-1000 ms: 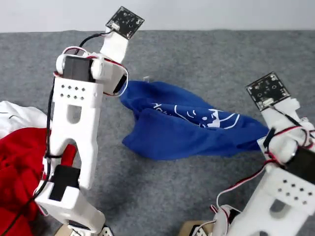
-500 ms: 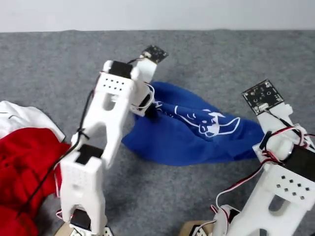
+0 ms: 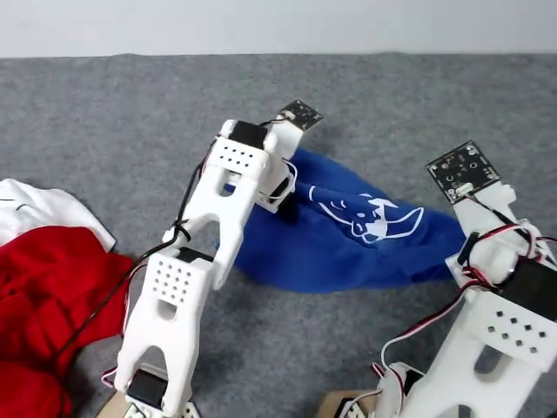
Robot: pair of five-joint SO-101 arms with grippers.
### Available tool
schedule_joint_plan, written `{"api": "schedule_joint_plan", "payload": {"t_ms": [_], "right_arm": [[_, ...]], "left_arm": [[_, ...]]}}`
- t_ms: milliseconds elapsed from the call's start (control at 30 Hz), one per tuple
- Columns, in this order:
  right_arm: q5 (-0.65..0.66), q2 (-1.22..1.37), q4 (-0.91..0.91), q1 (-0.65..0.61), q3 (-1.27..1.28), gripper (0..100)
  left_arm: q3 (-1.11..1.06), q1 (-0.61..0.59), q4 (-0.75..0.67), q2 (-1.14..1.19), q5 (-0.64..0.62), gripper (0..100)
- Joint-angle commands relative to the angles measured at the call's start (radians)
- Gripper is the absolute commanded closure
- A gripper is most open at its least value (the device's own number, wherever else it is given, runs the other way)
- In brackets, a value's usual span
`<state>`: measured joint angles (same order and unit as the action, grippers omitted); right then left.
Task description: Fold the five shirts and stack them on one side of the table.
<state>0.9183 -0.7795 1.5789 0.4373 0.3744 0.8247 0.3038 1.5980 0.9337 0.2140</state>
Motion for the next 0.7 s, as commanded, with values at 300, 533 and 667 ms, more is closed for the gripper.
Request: {"api": "schedule_joint_plan", "payload": {"t_ms": [300, 533, 667], "right_arm": [[0.011, -0.021, -0.005, -0.008, -0.008, 98.8], [0.005, -0.024, -0.008, -0.008, -0.087, 98.8], [0.003, -0.024, -0.008, -0.008, -0.196, 98.8]], "left_arm": [[0.177, 0.0, 0.14, -0.055, -0.006, 100], [0.248, -0.041, 0.158, -0.269, -0.072, 100], [0.24, -0.048, 0.158, -0.456, -0.12, 100]]}}
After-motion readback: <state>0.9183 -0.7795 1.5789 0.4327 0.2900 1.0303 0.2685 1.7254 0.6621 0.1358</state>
